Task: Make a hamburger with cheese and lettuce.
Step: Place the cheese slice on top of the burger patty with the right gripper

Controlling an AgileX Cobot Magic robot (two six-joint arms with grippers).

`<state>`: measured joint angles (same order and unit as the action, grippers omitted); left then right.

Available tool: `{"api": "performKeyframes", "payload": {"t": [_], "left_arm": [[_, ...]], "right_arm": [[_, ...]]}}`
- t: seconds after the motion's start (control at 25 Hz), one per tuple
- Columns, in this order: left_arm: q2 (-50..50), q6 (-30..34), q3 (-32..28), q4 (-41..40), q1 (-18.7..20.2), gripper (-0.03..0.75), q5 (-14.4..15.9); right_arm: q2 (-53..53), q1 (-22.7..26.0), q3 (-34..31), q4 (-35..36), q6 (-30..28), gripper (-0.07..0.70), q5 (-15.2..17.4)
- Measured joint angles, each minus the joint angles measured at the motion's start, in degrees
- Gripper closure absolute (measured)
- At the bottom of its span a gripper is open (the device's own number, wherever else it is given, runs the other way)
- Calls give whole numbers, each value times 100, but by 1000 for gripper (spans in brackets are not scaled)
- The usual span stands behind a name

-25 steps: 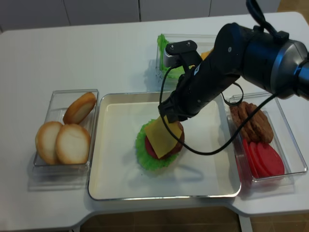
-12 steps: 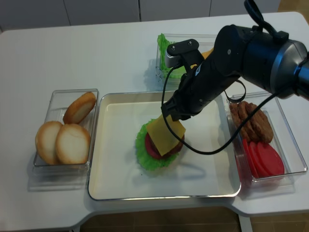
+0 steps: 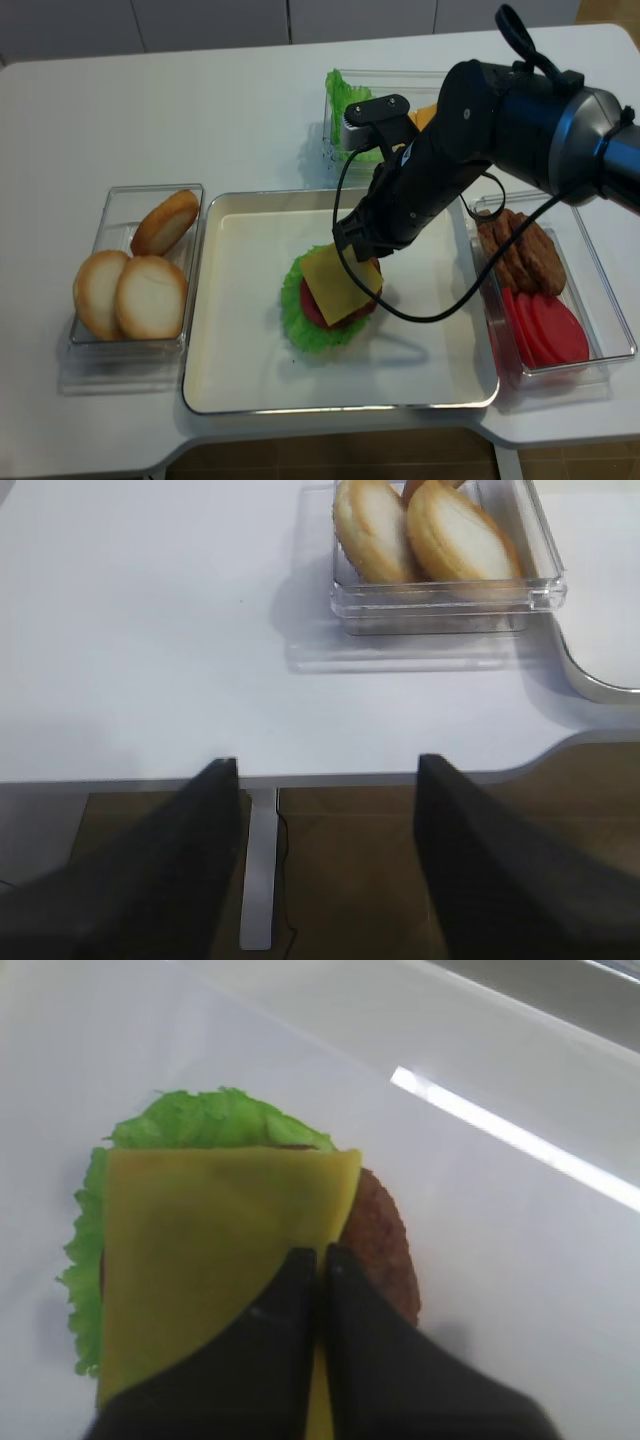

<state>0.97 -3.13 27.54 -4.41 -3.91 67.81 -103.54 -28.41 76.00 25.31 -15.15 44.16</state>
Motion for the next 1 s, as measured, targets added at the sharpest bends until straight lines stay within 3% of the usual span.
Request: {"api": "performKeyframes", "payload": {"t": [0.48,1.0], "left_arm": [[0,0,0,0,0,300,0],[0,0,0,0,0,300,0]], "right_arm": [[-12,0,0,-88,42,597,29],[-12,0,0,-312,295,461,54]]}}
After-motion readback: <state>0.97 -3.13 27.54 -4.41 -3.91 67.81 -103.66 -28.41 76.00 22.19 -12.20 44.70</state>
